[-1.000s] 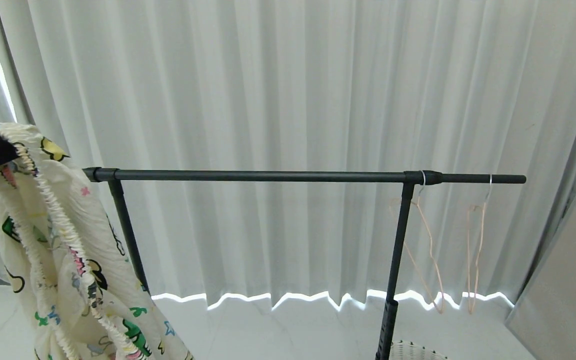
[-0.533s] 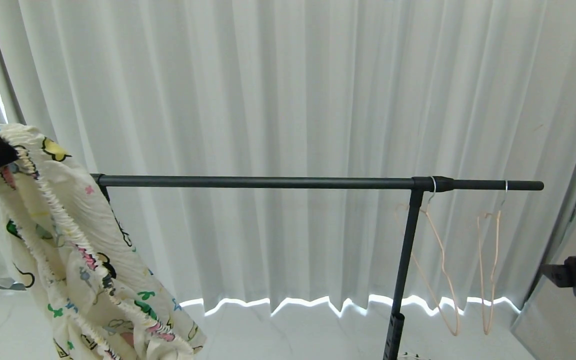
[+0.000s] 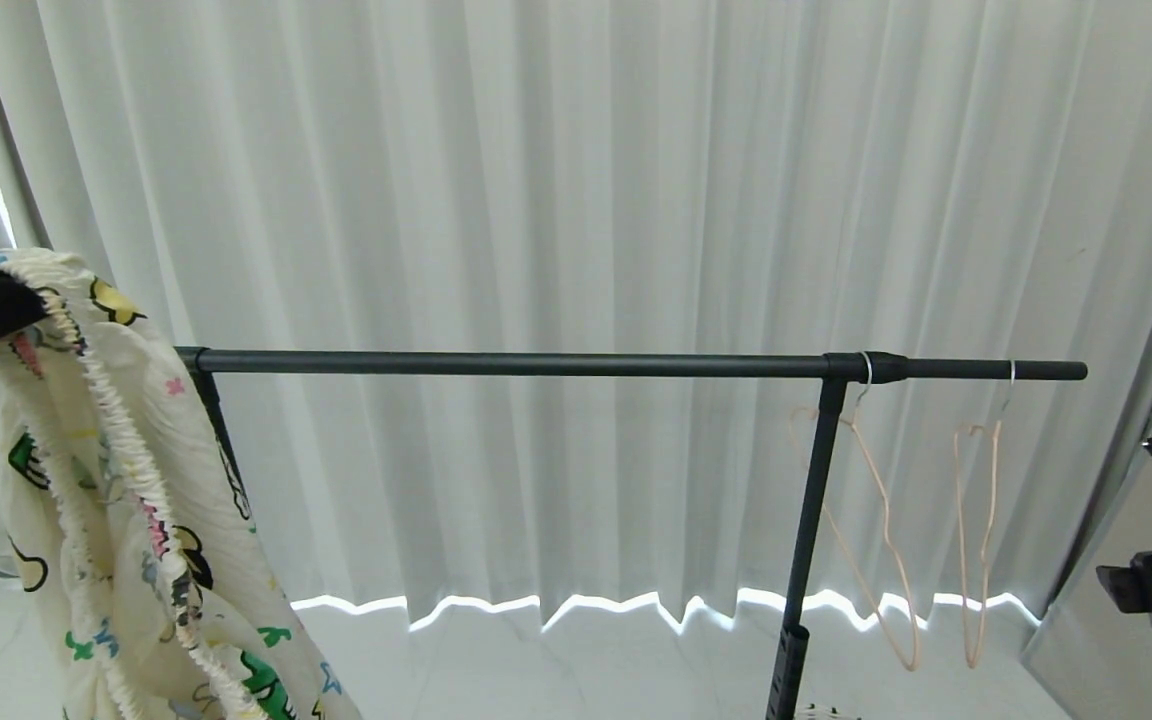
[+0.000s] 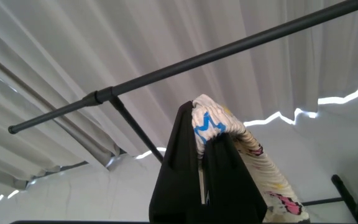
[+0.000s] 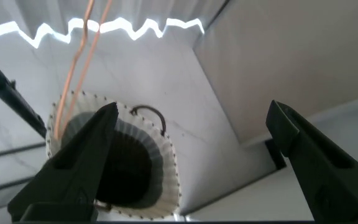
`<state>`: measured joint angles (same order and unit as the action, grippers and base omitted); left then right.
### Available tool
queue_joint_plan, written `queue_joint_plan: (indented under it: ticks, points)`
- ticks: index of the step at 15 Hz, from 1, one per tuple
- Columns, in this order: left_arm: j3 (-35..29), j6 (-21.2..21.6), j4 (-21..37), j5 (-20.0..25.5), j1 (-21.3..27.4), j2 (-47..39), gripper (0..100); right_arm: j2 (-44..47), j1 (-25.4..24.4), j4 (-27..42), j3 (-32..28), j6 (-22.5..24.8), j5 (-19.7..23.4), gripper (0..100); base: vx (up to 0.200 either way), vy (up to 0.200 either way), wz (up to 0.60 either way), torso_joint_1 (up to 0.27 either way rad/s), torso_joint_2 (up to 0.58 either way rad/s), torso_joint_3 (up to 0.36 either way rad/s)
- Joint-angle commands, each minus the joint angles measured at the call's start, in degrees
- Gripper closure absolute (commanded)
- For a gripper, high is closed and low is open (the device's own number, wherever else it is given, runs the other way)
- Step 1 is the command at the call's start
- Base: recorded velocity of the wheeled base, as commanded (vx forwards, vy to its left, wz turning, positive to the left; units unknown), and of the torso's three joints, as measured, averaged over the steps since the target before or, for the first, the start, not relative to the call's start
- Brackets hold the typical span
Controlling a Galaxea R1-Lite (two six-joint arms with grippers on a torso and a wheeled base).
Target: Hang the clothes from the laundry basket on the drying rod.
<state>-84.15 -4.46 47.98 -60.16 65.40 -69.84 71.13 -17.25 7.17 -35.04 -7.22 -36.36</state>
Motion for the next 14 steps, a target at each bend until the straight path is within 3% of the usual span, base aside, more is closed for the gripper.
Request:
queue_joint_plan:
  ticks: [1,6,9,14]
  points:
    - [-0.05,-0.02,0.01,-0.04,-0.01,0.05,100,-1.00,-0.06,-1.98,1.46,1.06,-0.11,0,0.000,0.000,0.00,0.000,0.00,0.000]
    - [-0.14,-0.02,0.01,-0.04,-0.01,0.05,100,-3.28,-0.06,-11.30,8.40,10.29,-0.11,0,0.000,0.000,0.00,0.000,0.00,0.000]
    - [-0.31,0.07,0.01,-0.04,-0.01,0.05,100,-3.54,-0.06,-13.32,9.90,10.56,-0.11,0,0.000,0.000,0.00,0.014,0.00,0.020]
    - [-0.40,0.16,0.01,-0.04,-0.01,0.14,100,-3.46,-0.06,-16.31,11.22,10.47,-0.02,0,0.000,0.000,0.00,0.177,-0.01,0.152]
